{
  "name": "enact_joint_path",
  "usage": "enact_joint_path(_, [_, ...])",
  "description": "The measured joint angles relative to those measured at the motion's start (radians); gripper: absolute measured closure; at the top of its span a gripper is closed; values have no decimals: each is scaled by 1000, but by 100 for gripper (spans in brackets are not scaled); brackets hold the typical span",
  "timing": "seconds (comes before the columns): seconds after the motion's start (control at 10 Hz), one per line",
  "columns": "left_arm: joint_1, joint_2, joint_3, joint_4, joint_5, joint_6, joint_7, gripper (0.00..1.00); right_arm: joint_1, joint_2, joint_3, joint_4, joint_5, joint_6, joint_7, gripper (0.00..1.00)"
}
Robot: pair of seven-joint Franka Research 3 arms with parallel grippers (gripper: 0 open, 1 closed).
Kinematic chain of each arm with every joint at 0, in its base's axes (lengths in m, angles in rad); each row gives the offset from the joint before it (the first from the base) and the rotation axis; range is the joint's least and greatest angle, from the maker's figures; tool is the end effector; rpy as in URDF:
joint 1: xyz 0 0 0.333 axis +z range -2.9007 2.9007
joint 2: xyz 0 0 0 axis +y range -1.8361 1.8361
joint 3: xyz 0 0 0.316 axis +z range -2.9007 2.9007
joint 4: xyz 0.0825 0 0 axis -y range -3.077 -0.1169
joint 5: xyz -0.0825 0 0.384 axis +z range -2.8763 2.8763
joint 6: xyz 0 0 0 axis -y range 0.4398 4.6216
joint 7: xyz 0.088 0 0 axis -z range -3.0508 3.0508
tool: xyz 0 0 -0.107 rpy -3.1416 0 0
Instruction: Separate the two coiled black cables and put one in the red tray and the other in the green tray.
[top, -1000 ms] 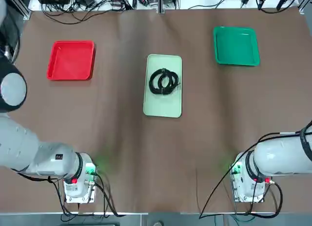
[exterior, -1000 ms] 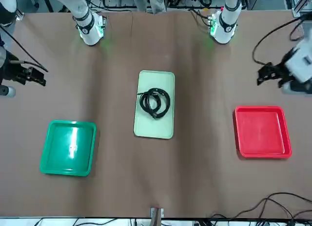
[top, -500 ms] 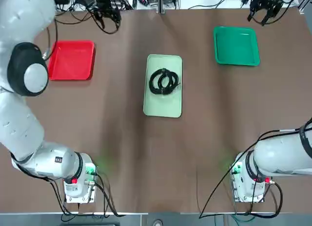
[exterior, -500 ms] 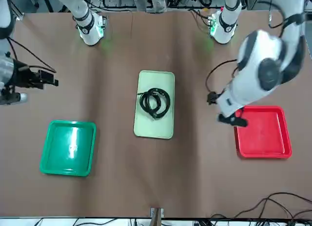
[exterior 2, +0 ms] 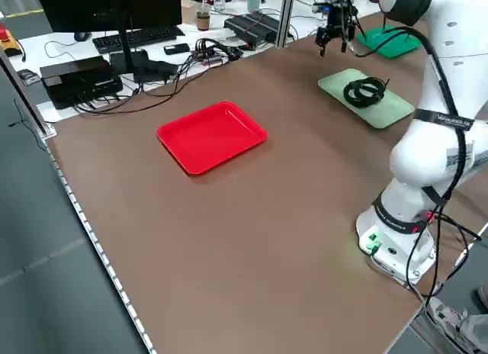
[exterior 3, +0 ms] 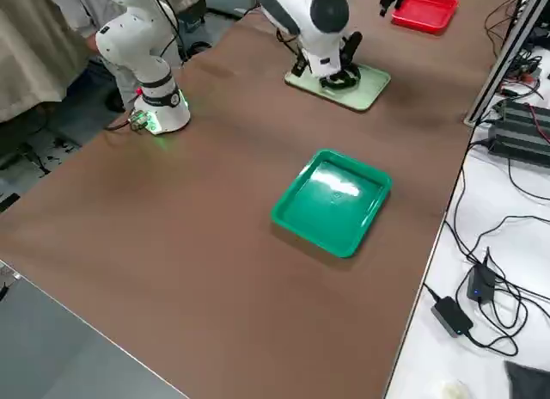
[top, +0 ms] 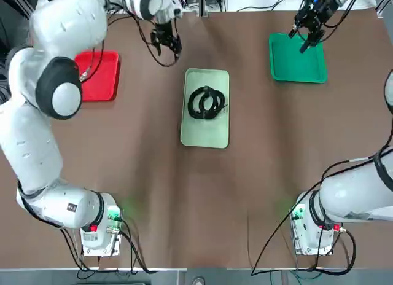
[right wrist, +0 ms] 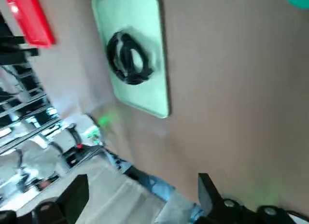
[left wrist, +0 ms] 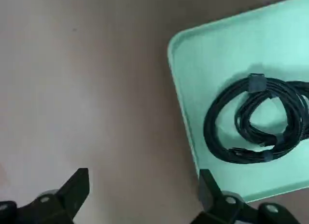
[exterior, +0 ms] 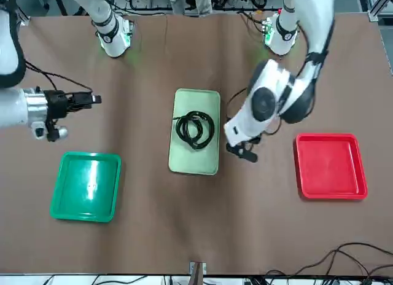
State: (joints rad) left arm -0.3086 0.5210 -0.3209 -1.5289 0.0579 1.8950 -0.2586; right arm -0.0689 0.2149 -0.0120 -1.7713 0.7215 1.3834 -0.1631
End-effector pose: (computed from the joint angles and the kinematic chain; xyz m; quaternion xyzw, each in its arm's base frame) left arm 0.5680 -0.3699 0.3572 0.9801 -0.1800 -0.0807 0.0205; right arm 0.5613 0.0354 0.4341 -0.8948 0.0036 0.2331 0.3807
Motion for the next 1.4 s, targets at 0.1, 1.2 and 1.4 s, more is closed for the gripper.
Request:
enact_joint_path(0.1, [-41,40,0,-5,15,56,-35,0,2,38,3,-8,71,-5,-3,0])
enact_joint_path(1.2, [-163,251,-1,-74,117,343,-158,38,158,109,10,-88,230,116,-27,0])
enact_joint_path(1.4, [-171,264,-1,-74,117,352,-174,40,161,111,10,-99,230,140,-38,0])
